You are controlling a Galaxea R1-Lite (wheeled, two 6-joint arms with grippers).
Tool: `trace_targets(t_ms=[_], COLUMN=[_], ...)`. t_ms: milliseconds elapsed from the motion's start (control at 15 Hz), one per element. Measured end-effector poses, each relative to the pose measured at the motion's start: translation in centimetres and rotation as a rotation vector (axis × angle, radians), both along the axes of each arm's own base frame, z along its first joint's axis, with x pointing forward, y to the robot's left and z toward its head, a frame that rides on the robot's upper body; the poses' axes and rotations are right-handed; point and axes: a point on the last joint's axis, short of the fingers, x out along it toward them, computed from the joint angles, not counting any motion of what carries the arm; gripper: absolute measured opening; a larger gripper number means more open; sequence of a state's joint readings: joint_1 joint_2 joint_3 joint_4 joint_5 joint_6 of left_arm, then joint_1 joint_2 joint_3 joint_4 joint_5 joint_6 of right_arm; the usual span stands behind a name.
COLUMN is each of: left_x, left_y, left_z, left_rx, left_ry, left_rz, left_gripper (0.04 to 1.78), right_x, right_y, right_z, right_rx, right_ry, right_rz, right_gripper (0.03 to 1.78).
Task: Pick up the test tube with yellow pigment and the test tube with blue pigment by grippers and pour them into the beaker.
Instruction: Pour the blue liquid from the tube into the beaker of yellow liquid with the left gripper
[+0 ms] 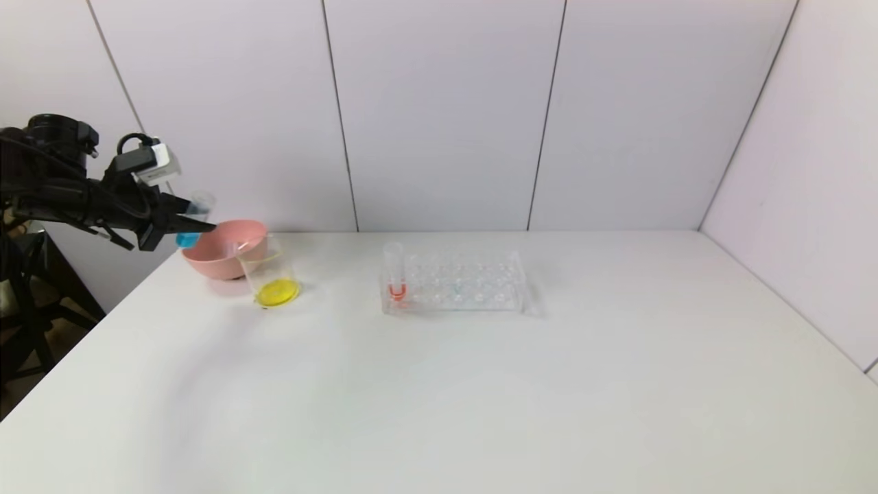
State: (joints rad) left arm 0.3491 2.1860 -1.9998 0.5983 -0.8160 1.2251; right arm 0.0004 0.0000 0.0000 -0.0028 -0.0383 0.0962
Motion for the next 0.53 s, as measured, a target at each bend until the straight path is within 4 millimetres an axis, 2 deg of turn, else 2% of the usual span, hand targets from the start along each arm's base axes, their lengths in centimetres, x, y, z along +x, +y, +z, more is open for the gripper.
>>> trace_targets(t_ms=[533], left_x=[-0.49], left_y=[-0.61], left_z=[-0.93], left_rx=[0.108], left_ry=[0.011], left_rz=[-0.104], left_gripper=[0.46], right_x=[0.0], right_y=[0.0], right_z=[0.0], right_rx=[0.0], right_ry=[0.0], right_rz=[0.0], right_gripper=[1.77])
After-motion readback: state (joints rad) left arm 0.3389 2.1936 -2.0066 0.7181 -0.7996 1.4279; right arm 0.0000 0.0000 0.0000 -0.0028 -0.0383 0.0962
